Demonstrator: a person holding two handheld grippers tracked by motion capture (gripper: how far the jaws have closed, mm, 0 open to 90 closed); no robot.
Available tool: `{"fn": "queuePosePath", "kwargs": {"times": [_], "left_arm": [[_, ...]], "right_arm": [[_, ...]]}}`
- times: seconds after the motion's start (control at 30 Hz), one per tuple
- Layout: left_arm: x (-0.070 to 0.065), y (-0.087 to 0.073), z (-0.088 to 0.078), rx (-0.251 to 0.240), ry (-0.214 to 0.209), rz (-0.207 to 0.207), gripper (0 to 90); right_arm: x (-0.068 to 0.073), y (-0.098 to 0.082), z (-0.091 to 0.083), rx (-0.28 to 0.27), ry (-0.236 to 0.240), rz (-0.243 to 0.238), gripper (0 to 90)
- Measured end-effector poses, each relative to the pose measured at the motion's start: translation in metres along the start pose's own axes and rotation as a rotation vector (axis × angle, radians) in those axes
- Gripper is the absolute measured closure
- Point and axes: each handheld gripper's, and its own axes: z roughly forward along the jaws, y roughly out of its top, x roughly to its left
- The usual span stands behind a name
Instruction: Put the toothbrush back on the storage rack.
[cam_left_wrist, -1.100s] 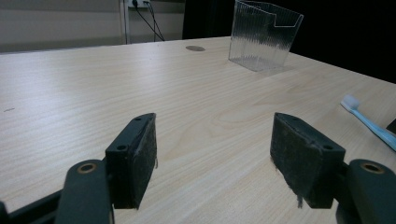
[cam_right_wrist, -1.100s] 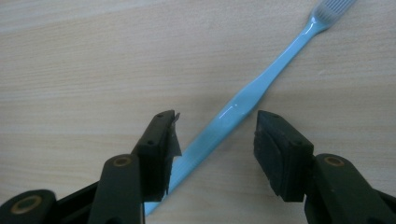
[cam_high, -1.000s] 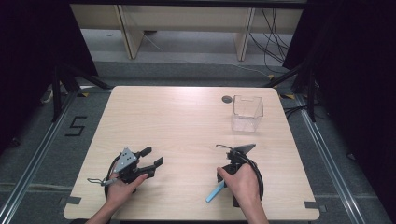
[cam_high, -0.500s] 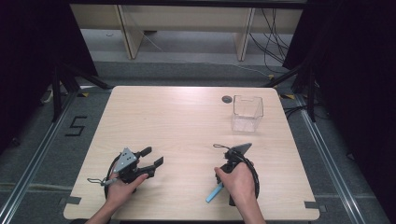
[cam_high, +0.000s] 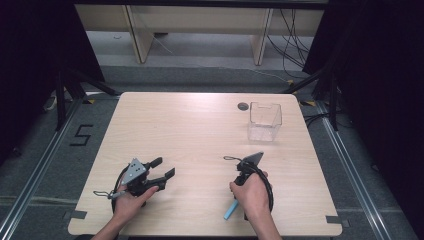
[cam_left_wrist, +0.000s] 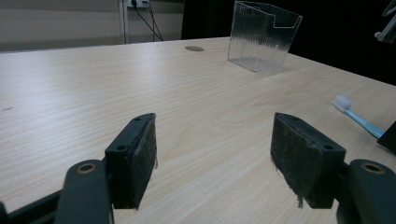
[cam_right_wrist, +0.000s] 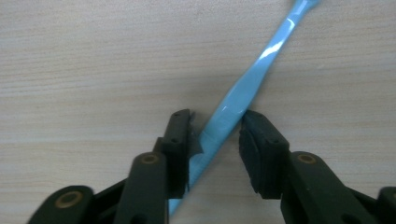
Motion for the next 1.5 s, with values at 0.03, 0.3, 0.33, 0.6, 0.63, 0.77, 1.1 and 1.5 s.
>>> {"fn": "queuePosePath", "kwargs": {"times": [0.03, 0.3, 0.33, 0.6, 0.63, 0.77, 1.1, 1.5], "left_arm": [[0.0, 0.0, 0.0, -0.001, 0.0, 0.0, 31.0], [0.0, 0.0, 0.0, 0.001, -0.002, 0.0, 30.9], [0.0, 0.0, 0.0, 0.002, -0.001, 0.0, 30.9], [0.0, 0.0, 0.0, 0.0, -0.002, 0.0, 31.0], [0.0, 0.0, 0.0, 0.001, -0.002, 0.0, 31.0], [-0.001, 0.0, 0.0, -0.001, -0.002, 0.0, 31.0], [-0.001, 0.0, 0.0, 0.001, -0.002, 0.0, 31.0], [-0.001, 0.0, 0.0, -0.003, -0.001, -0.007, 31.0]], "right_arm": [[0.0, 0.0, 0.0, -0.001, -0.005, -0.01, 68.0], [-0.006, 0.001, 0.0, 0.014, -0.024, -0.1, 77.3], [-0.008, 0.002, 0.0, 0.018, -0.032, -0.121, 78.5], [-0.008, 0.002, -0.002, 0.041, -0.017, -0.191, 79.0], [-0.008, 0.002, -0.001, 0.036, -0.03, -0.205, 79.1], [-0.009, 0.002, -0.001, 0.031, -0.029, -0.232, 79.5], [-0.019, -0.002, -0.013, -0.044, -0.002, -0.263, 79.6], [-0.03, -0.008, -0.026, -0.156, 0.044, -0.314, 79.5]]}}
